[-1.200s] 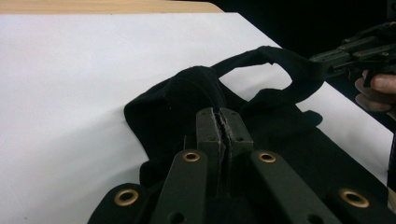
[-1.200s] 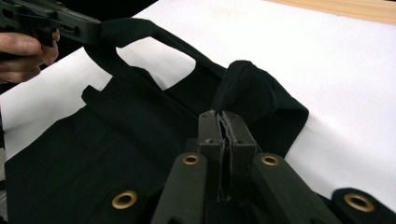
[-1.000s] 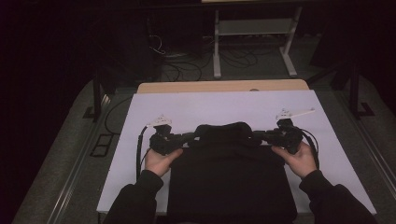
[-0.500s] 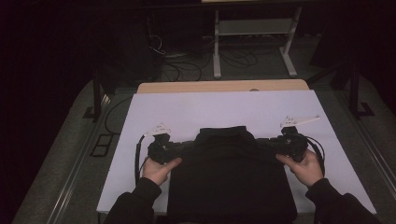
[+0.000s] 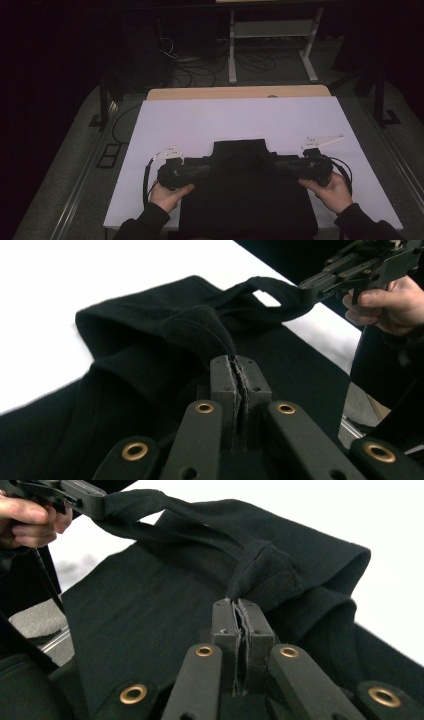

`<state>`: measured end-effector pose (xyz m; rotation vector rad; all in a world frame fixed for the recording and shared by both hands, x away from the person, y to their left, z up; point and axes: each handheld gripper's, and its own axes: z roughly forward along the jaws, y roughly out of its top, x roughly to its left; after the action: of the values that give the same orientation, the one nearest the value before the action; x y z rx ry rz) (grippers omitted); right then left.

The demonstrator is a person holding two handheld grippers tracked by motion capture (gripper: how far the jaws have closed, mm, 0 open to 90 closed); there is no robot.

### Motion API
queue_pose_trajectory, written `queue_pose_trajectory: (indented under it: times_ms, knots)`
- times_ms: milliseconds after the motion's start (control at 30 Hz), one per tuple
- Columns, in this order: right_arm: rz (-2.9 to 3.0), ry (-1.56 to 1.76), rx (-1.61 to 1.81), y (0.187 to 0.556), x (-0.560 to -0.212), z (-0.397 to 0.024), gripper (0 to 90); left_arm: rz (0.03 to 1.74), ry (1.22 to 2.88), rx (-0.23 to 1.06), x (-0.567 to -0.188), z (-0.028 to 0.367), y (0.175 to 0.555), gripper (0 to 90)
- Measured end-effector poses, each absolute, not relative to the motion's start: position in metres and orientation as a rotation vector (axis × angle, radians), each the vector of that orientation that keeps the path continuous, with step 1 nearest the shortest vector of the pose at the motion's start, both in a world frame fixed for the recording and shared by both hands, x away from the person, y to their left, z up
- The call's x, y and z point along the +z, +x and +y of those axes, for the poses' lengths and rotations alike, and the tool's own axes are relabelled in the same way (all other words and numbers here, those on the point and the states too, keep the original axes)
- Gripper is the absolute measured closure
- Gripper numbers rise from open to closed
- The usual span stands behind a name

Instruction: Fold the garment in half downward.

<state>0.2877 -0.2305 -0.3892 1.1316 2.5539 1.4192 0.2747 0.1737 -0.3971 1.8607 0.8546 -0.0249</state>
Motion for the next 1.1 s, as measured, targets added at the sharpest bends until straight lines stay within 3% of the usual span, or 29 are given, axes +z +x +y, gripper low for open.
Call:
queue_pose_trajectory:
  times_ms: [1100]
  knots:
    - [2.903,1.064,1.189,0.262,-0.422,-0.213,85.6,0.797,2.076,-0.197,-0.423,0.168,0.255,86.3]
